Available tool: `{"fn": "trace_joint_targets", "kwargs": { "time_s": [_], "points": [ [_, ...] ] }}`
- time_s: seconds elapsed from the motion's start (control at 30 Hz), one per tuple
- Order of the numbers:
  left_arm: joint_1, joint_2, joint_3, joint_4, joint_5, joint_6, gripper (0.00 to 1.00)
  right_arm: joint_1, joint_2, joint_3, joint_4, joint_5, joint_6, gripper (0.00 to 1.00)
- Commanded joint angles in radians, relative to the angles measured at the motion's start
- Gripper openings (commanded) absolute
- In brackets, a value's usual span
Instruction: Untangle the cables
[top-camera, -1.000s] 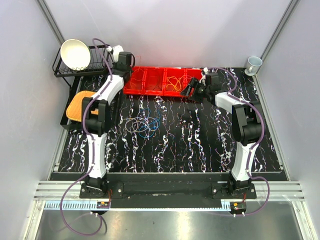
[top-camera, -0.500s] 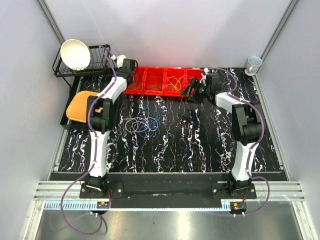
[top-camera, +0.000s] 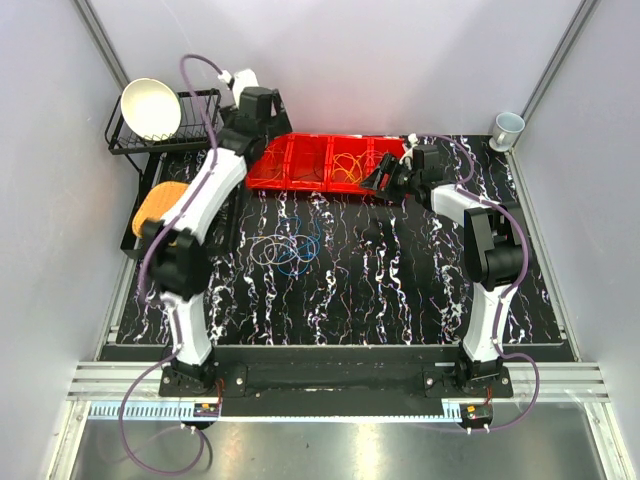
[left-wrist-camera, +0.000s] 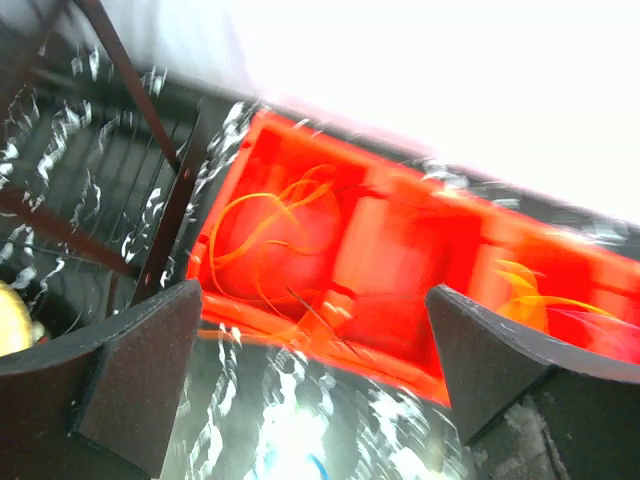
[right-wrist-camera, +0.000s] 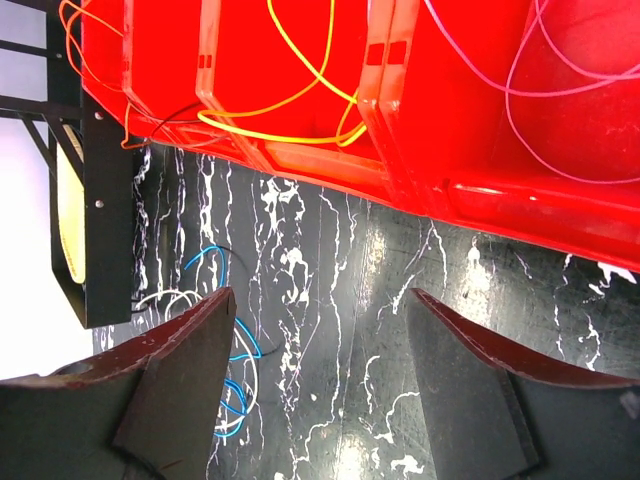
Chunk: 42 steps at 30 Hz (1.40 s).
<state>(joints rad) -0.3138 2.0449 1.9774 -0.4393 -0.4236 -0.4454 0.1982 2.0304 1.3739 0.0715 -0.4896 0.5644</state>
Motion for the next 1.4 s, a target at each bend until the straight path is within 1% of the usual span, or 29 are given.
{"fn": "trace_joint_targets", "kwargs": {
  "time_s": [0.0, 0.03, 0.07, 0.1, 0.13, 0.17, 0.2, 0.23, 0.27, 0.3, 0.33, 0.4, 0.53, 0.63, 0.67, 0.73, 0.77, 0.83, 0.93, 0.97, 1.0, 1.07, 1.1, 1.2, 1.37],
  "points": [
    [-0.034, -0.274, -0.192, -0.001, -0.049, -0.047, 0.99, -0.006, -0.041, -0.019, 0.066, -0.006, 0.009, 0.74],
    [-0.039, -0.364, -0.25, 0.001, -0.049, -0.064, 0.99, -0.005, -0.056, -0.027, 0.07, 0.002, 0.006, 0.75],
    [-0.051, -0.411, -0.308, 0.008, -0.046, -0.073, 0.99, -0.005, -0.067, -0.033, 0.074, 0.006, -0.001, 0.74],
    [-0.062, -0.458, -0.421, 0.014, -0.043, -0.082, 0.99, -0.005, -0.075, -0.05, 0.077, 0.012, -0.003, 0.75],
    [-0.074, -0.545, -0.475, 0.025, -0.049, -0.085, 0.99, -0.006, -0.093, -0.059, 0.083, 0.02, -0.008, 0.74],
    [-0.099, -0.587, -0.527, 0.028, -0.056, -0.087, 0.99, -0.005, -0.102, -0.068, 0.097, 0.026, -0.009, 0.75],
    [-0.111, -0.629, -0.626, 0.028, -0.061, -0.095, 0.99, -0.003, -0.113, -0.088, 0.106, 0.031, -0.012, 0.75],
    [-0.123, -0.7, -0.678, 0.03, -0.063, -0.102, 0.99, -0.005, -0.127, -0.098, 0.116, 0.032, -0.012, 0.75],
    [-0.14, -0.736, -0.727, 0.028, -0.052, -0.11, 0.99, -0.005, -0.133, -0.108, 0.14, 0.029, -0.006, 0.75],
    [-0.149, -0.765, -0.812, 0.03, -0.046, -0.13, 0.99, -0.005, -0.139, -0.125, 0.152, 0.023, -0.001, 0.75],
    [-0.156, -0.817, -0.853, 0.025, -0.037, -0.147, 0.99, -0.003, -0.147, -0.131, 0.166, 0.017, 0.002, 0.75],
    [-0.175, -0.882, -0.954, 0.025, -0.004, -0.186, 0.99, 0.0, -0.154, -0.151, 0.198, 0.011, 0.009, 0.75],
    [-0.22, -0.948, -1.087, 0.04, 0.016, -0.248, 0.98, 0.023, -0.18, -0.191, 0.247, -0.007, 0.002, 0.75],
    [-0.263, -0.968, -1.178, 0.085, 0.023, -0.257, 0.93, 0.055, -0.203, -0.229, 0.26, -0.024, -0.027, 0.75],
    [-0.278, -0.967, -1.213, 0.1, 0.038, -0.254, 0.91, 0.087, -0.208, -0.236, 0.251, -0.017, -0.055, 0.75],
    [-0.291, -0.956, -1.236, 0.171, 0.068, -0.224, 0.87, 0.118, -0.231, -0.236, 0.219, 0.037, -0.108, 0.76],
    [-0.303, -0.947, -1.244, 0.194, 0.103, -0.207, 0.86, 0.144, -0.237, -0.234, 0.209, 0.057, -0.122, 0.76],
    [-0.315, -0.902, -1.233, 0.25, 0.134, -0.161, 0.86, 0.155, -0.24, -0.225, 0.191, 0.103, -0.138, 0.76],
    [-0.338, -0.804, -1.174, 0.278, 0.169, -0.115, 0.86, 0.153, -0.228, -0.21, 0.165, 0.143, -0.133, 0.76],
    [-0.346, -0.775, -1.133, 0.281, 0.171, -0.108, 0.86, 0.153, -0.228, -0.205, 0.16, 0.151, -0.135, 0.76],
    [-0.35, -0.714, -1.112, 0.284, 0.172, -0.101, 0.86, 0.155, -0.226, -0.203, 0.159, 0.164, -0.133, 0.76],
    [-0.358, -0.646, -1.051, 0.292, 0.183, -0.095, 0.85, 0.155, -0.229, -0.203, 0.151, 0.19, -0.133, 0.76],
    [-0.36, -0.578, -1.03, 0.294, 0.184, -0.089, 0.85, 0.153, -0.236, -0.203, 0.143, 0.236, -0.135, 0.76],
    [-0.364, -0.461, -0.953, 0.303, 0.197, -0.082, 0.84, 0.155, -0.246, -0.203, 0.111, 0.343, -0.136, 0.77],
    [-0.366, -0.341, -0.846, 0.312, 0.201, -0.064, 0.84, 0.144, -0.248, -0.196, 0.1, 0.368, -0.15, 0.77]
  ]
}}
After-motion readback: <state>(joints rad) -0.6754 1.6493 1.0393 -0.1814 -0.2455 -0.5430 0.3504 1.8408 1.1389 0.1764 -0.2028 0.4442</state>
